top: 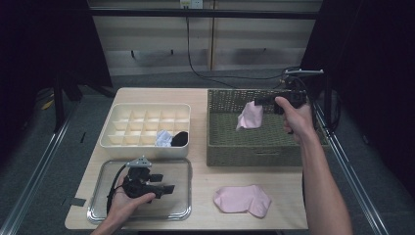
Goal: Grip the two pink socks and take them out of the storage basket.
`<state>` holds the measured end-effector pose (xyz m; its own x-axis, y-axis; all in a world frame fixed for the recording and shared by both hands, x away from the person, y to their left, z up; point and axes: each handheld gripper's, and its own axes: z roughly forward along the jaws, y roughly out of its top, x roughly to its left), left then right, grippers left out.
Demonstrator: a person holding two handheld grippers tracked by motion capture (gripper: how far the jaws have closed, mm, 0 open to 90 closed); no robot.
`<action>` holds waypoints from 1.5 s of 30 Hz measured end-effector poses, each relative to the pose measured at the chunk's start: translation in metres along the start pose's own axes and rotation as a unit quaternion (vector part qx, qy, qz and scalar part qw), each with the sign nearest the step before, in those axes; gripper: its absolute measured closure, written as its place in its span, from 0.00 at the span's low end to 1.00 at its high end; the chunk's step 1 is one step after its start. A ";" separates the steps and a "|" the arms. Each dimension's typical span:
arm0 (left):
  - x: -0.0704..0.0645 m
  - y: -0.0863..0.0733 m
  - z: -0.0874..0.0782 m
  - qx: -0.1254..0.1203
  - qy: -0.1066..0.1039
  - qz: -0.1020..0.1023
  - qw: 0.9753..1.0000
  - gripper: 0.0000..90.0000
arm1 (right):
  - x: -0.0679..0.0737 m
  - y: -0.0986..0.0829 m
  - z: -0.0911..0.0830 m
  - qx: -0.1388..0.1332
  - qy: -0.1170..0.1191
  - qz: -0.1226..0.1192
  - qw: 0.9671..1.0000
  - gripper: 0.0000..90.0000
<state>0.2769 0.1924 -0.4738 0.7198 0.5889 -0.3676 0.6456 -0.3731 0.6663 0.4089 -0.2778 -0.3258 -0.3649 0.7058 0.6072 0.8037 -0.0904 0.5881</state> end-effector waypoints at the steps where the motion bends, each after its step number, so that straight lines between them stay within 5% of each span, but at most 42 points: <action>1: 0.000 0.000 0.000 -0.001 0.001 0.001 1.000 0.31 | 0.002 0.000 0.000 0.000 0.002 -0.001 1.000 0.97; 21: 0.000 0.000 0.001 0.001 0.001 -0.003 1.000 0.32 | 0.030 -0.004 -0.020 -0.018 0.037 -0.016 0.999 0.96; 32: 0.001 -0.002 -0.001 0.000 0.003 -0.002 1.000 0.32 | 0.045 -0.010 -0.029 -0.020 0.034 -0.018 0.999 0.96; 45: 0.002 -0.002 -0.001 0.000 0.006 -0.004 1.000 0.31 | 0.069 -0.027 -0.050 -0.027 0.064 -0.053 0.996 0.96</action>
<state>0.2768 0.1953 -0.4748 0.7117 0.6005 -0.3646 0.6510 -0.3687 0.6635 0.3390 -0.2618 -0.2731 -0.5054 0.6184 0.6018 0.7331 -0.0602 0.6775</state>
